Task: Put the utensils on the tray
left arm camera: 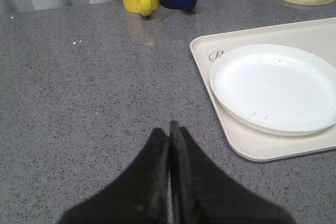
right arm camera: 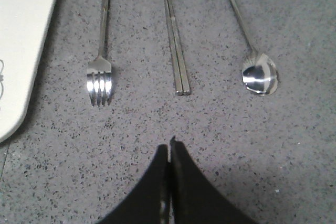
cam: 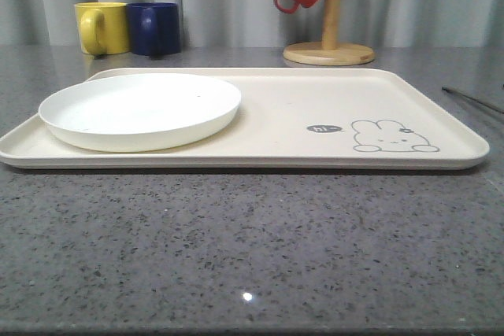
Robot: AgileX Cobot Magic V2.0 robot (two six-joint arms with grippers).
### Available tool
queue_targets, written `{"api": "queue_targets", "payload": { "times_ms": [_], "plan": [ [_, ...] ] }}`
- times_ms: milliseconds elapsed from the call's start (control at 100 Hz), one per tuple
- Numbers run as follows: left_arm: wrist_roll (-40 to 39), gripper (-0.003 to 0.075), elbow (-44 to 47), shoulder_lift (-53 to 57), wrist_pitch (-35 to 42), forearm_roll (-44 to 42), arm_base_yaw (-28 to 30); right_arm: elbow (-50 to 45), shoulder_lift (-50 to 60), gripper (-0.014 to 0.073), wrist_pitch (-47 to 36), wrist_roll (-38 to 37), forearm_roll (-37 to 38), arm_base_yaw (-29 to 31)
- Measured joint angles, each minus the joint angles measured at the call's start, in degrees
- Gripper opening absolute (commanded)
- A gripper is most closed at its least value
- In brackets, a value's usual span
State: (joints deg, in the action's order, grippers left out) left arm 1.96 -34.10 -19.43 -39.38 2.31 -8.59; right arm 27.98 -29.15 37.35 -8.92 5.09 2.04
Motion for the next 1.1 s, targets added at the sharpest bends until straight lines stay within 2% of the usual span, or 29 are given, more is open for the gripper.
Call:
{"api": "queue_targets", "payload": {
  "times_ms": [90, 210, 270, 460, 770, 1100],
  "plan": [
    [0.0, -0.0019, 0.1, 0.0, 0.0, 0.0, 0.0, 6.0, -7.1, 0.0078, 3.9, 0.4, -0.9, -0.1],
    [0.0, -0.0019, 0.2, 0.0, 0.0, 0.0, 0.0, 13.4, -17.2, 0.0293, 8.0, 3.1, -3.3, -1.2],
    [0.0, -0.0019, 0.2, 0.0, 0.0, 0.0, 0.0, 17.0, -21.3, 0.0339, 10.0, 4.3, -4.7, -2.2],
    [0.0, -0.0019, 0.2, 0.0, 0.0, 0.0, 0.0, 26.4, -34.6, 0.0341, 14.7, 5.3, -8.4, -5.7],
    [0.0, -0.0019, 0.2, 0.0, 0.0, 0.0, 0.0, 39.7, -55.3, 0.0341, 19.1, 5.5, -10.1, -6.0],
    [0.0, -0.0019, 0.2, 0.0, 0.0, 0.0, 0.0, 47.5, -67.8, 0.0322, 19.8, 5.5, -10.2, -6.0]
  ]
}}
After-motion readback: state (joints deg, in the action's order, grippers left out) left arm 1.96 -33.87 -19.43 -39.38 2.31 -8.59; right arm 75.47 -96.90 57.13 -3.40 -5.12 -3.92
